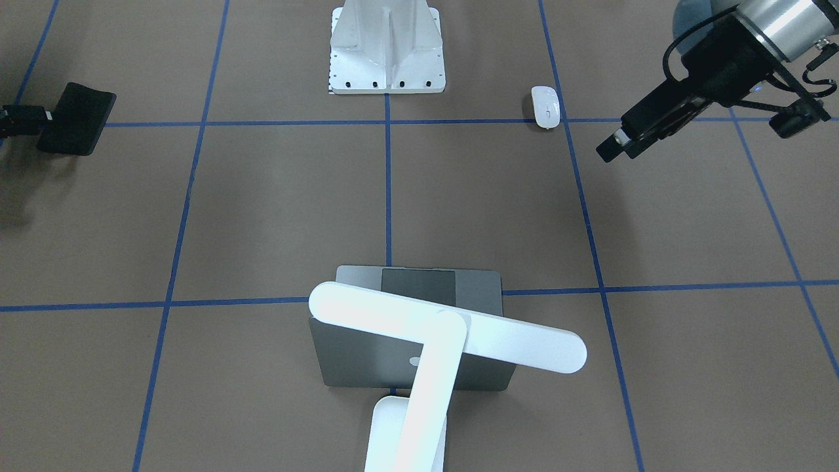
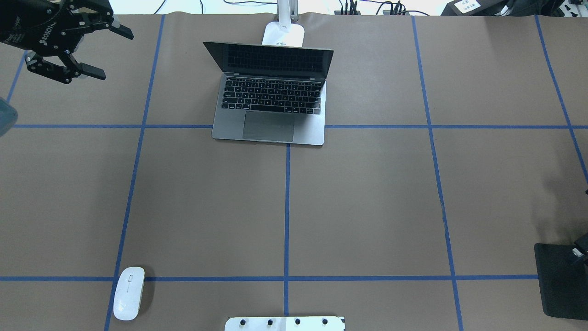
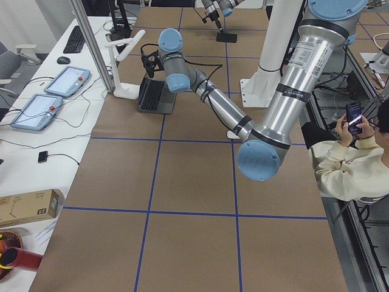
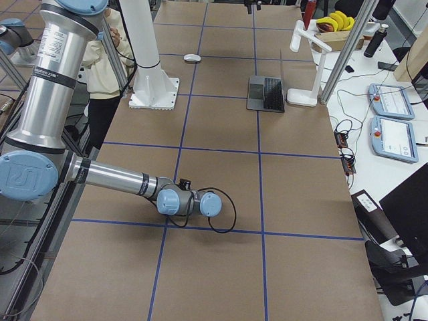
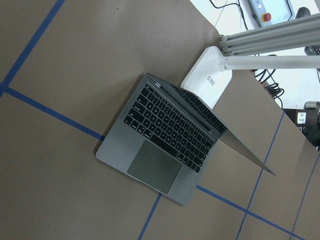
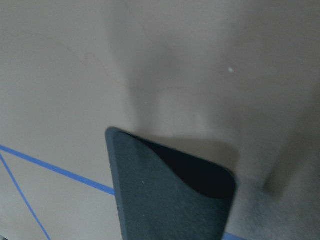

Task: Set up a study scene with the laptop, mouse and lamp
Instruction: 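Grasp the black mouse pad's edge with the right gripper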

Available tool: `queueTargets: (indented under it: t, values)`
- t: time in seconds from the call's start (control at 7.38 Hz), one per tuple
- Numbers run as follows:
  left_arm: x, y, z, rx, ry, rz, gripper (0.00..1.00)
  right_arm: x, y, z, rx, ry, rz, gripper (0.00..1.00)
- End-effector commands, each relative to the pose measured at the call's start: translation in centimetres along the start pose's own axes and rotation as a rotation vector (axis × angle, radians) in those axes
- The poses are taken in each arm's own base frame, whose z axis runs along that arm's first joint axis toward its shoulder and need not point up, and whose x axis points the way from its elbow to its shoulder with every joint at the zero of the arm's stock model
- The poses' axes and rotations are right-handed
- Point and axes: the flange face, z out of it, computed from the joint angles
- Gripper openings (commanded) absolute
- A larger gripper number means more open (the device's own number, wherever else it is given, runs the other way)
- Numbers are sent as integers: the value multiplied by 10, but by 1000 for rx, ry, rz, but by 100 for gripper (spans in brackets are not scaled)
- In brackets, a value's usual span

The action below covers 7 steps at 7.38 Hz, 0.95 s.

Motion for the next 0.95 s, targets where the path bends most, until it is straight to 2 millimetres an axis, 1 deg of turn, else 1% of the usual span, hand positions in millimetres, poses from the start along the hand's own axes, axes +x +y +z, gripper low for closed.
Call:
queueTargets:
  t: [0.0,0.14,0.27,0.41,0.54,0.68,0.81]
  values:
    - [0,0,0,-1,0,6,100,-10,-10,12,-30,34,1,100]
    - [1,1,0,-3,0,8,100,-11,-11,12,-31,38,-3,98]
    - [1,0,0,-3,0,8,100,-12,-13,12,-30,41,-1,67]
    - [1,1,0,-4,0,8,100,-11,-13,12,-30,42,9,3]
    - [0,1,0,-9,-1,8,100,-11,-13,11,-27,46,2,0]
    - [0,1,0,-9,-1,8,100,-14,-14,10,-23,63,-5,0]
    - [-1,1,1,-14,-5,24,100,-27,-16,6,-13,66,-22,0]
